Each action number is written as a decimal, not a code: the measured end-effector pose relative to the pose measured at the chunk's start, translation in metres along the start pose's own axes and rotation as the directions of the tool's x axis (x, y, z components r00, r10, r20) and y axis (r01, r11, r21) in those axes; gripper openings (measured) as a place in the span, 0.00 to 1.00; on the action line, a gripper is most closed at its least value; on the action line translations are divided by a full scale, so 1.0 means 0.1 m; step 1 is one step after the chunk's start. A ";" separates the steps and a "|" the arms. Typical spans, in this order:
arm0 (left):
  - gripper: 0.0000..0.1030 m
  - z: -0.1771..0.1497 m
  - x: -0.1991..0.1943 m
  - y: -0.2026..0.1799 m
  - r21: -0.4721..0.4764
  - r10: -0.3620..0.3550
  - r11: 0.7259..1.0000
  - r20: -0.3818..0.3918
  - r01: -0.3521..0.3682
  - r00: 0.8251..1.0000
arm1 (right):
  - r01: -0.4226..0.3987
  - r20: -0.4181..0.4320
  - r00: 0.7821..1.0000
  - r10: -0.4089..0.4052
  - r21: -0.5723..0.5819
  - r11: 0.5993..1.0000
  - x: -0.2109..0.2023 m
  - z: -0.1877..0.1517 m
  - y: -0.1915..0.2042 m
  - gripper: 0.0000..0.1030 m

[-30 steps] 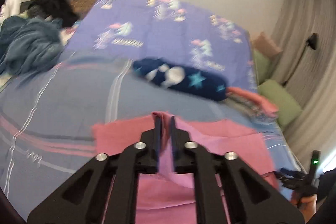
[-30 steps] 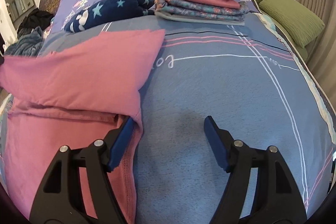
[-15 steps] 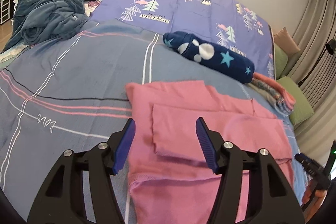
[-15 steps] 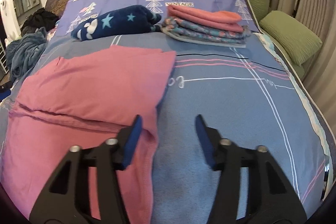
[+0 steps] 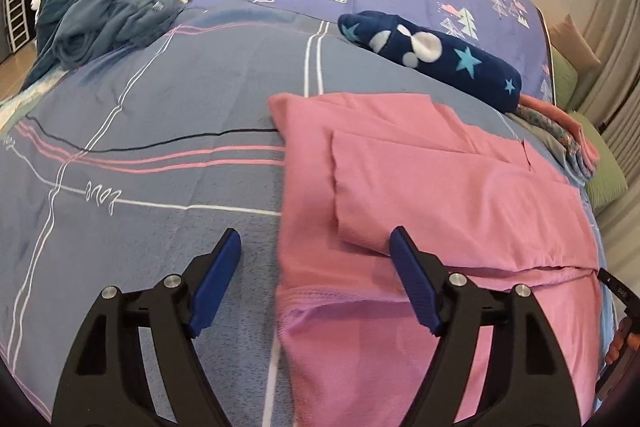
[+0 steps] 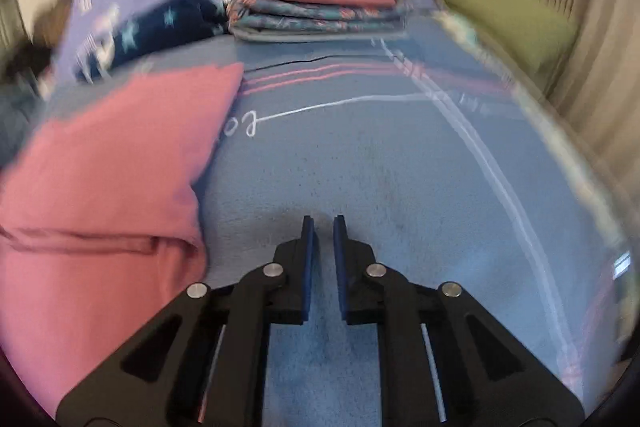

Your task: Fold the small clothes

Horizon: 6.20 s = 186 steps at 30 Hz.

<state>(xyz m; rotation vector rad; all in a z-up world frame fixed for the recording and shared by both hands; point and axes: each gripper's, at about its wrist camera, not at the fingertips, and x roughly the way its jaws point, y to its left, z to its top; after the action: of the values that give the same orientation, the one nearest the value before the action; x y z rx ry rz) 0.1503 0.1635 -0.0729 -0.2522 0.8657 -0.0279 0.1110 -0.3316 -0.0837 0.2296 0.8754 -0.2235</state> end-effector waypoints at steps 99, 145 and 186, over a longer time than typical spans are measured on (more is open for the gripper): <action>0.85 -0.70 -0.64 0.22 0.030 -0.213 0.977 0.023 0.212 0.977 | -0.307 -0.015 0.952 0.307 -0.074 0.949 -0.62 -0.32 -0.14 0.57; 0.21 -2.66 -2.07 0.56 -0.026 -0.313 0.949 0.062 0.315 0.948 | -0.621 -0.085 0.770 0.632 0.129 0.773 -1.67 -2.31 -0.73 0.05; 0.05 -2.64 -2.01 0.68 -0.191 -0.409 0.895 0.004 0.402 0.912 | -0.616 0.021 0.788 0.616 -0.015 0.788 -1.99 -1.73 -0.44 0.04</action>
<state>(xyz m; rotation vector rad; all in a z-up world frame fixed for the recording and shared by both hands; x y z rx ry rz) -0.1850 0.2001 -0.1016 -0.6109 0.8403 -0.3439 -0.1516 -0.3035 -0.0408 0.4943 0.7332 0.3934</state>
